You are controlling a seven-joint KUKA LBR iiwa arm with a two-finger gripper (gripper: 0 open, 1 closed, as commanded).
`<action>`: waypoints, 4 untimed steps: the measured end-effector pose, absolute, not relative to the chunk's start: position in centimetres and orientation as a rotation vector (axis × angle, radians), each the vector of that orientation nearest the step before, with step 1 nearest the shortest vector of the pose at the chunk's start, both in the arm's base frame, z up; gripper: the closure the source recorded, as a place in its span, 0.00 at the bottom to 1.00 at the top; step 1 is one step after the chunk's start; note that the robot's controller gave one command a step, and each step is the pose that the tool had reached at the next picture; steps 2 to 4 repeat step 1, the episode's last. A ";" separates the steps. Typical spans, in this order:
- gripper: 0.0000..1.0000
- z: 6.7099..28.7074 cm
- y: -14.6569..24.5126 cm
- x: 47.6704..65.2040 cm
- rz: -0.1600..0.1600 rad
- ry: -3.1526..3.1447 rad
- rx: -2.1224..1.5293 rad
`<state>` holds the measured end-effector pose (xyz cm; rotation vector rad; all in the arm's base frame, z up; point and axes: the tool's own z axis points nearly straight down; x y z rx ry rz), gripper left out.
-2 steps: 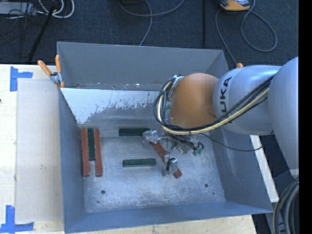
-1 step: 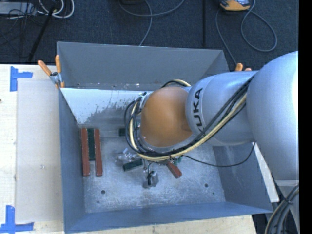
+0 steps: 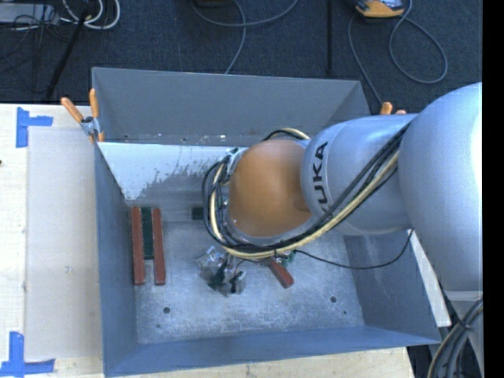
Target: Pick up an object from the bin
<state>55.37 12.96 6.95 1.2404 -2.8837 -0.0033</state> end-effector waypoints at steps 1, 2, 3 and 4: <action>1.00 27.6 12.2 58.0 0.002 -2.915 1.201; 1.00 27.6 12.2 58.0 0.002 -2.915 1.201; 1.00 27.6 12.2 58.0 0.002 -2.915 1.201; 1.00 27.6 12.2 58.0 0.002 -2.915 1.201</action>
Offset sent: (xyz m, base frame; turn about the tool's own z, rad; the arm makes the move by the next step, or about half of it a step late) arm 0.0241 -0.0087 0.2019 0.0269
